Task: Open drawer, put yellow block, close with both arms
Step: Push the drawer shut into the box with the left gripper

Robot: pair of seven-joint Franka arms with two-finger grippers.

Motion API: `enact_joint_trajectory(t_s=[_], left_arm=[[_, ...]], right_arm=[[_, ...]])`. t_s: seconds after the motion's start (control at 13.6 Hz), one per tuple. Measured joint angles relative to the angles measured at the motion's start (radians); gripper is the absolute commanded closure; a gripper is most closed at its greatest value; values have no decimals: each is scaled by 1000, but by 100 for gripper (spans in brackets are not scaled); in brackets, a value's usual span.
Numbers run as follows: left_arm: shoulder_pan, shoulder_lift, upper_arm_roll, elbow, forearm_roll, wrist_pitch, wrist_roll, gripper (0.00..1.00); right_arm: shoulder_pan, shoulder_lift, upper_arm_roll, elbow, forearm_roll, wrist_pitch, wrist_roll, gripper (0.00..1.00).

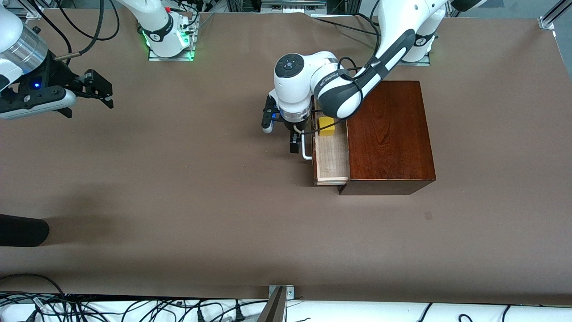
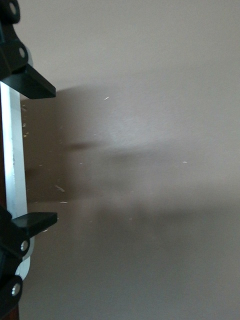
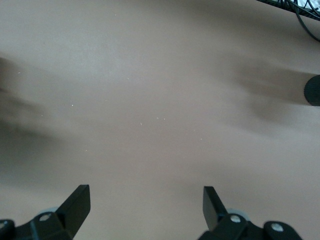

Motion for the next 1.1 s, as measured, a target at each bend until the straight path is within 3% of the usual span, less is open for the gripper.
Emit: enact_joint_trajectory(t_s=[0.44, 0.73, 1.1], left_arm=[[43, -5, -3, 16, 0, -175, 74, 0], [114, -16, -13, 16, -8, -206, 135, 0], [117, -21, -22, 22, -21, -216, 125, 0]], right_arm=[[-2, 1, -6, 4, 0, -78, 41, 0], [-5, 5, -12, 4, 0, -104, 68, 0], [-5, 6, -12, 4, 0, -105, 70, 0]])
